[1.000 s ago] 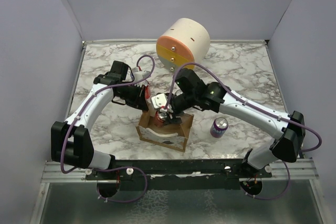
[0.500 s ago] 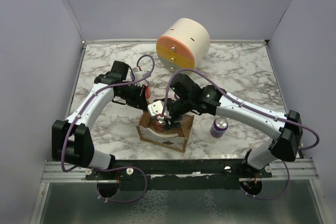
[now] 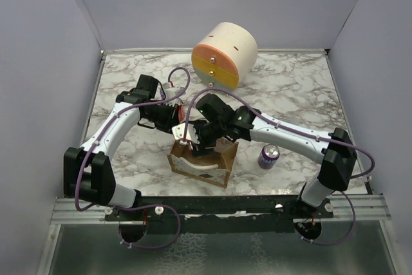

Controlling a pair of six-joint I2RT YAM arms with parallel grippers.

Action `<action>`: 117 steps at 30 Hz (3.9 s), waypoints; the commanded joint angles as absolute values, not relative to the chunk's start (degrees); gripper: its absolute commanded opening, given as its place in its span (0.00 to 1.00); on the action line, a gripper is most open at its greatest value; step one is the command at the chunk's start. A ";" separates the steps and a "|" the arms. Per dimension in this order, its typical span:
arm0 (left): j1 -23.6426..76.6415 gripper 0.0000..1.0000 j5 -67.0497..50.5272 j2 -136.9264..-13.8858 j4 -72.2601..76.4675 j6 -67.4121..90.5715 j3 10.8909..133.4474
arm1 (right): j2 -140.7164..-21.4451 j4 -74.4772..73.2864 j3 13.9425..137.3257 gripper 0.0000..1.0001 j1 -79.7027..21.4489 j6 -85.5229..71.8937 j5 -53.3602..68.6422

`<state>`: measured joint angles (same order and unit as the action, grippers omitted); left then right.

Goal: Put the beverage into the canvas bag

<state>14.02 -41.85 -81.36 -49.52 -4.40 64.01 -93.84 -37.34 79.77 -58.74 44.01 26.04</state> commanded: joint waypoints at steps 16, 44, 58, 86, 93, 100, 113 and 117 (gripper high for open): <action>15.01 0.00 -42.45 -80.99 -49.49 -5.31 62.38 | -99.06 -24.26 78.21 0.01 -59.36 34.77 19.76; 15.68 0.00 -40.47 -80.14 -49.07 -5.30 61.87 | -103.37 -20.45 76.87 0.15 -57.59 33.31 20.62; 15.79 0.00 -37.69 -79.19 -48.35 -4.82 61.76 | -103.66 -20.55 77.82 0.50 -56.91 33.51 17.86; 15.80 0.01 -40.45 -78.50 -47.46 -2.69 61.52 | -98.60 -27.33 78.21 0.81 -56.98 37.05 24.04; 15.79 0.07 -42.41 -78.22 -47.38 -2.63 61.26 | -95.53 -29.15 76.77 0.81 -57.02 39.11 27.30; 15.74 0.19 -42.86 -78.46 -47.87 -2.91 61.75 | -92.91 -30.75 76.93 0.80 -57.00 39.90 27.40; 15.51 0.40 -42.97 -77.39 -48.46 -6.24 63.38 | -81.81 -33.31 74.69 0.78 -56.87 40.91 27.54; 15.50 0.45 -43.34 -77.53 -49.30 -7.86 65.01 | -77.87 -35.99 74.36 0.77 -55.26 41.51 29.23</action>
